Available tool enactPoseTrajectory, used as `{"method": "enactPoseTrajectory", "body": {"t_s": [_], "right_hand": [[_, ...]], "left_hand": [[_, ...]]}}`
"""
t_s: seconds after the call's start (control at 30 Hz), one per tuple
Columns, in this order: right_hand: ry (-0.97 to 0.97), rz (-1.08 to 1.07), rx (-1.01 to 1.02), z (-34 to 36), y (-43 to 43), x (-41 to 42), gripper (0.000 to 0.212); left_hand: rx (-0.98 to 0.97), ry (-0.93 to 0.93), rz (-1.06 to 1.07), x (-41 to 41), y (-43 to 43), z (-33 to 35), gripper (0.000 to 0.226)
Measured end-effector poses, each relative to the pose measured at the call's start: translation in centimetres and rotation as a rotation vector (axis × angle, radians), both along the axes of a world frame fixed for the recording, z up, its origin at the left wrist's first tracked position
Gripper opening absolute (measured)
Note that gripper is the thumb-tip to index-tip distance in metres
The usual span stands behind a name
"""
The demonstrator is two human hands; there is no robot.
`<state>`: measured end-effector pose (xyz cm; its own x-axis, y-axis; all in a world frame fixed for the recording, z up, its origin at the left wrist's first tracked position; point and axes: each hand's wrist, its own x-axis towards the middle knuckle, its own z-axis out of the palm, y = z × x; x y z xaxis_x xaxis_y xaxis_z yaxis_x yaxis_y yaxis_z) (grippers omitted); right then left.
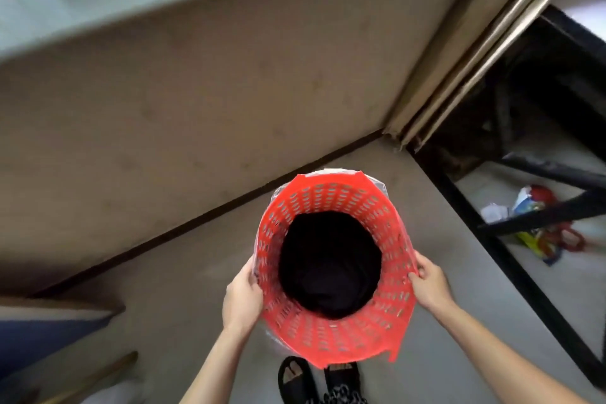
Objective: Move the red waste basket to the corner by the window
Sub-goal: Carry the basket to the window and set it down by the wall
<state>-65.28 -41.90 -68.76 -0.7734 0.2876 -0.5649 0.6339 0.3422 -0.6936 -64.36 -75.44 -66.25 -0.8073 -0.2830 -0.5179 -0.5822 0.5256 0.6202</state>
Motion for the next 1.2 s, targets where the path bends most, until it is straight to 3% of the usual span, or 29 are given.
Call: {"method": "enactPoseTrajectory", "body": {"t_s": [0.3, 0.7, 1.2], "right_hand": [[-0.031, 0.007, -0.017, -10.1, 0.2, -0.7, 0.055], [-0.109, -0.139, -0.109, -22.4, 0.1, -0.5, 0.058], [-0.192, -0.219, -0.132, -30.6, -0.5, 0.9, 0.055]], "left_hand": [[-0.015, -0.048, -0.018, -0.9, 0.6, -10.5, 0.034], [0.057, -0.176, 0.028, -1.3, 0.5, -23.1, 0.037], [0.106, -0.189, 0.013, -1.3, 0.6, -29.1, 0.062]]}}
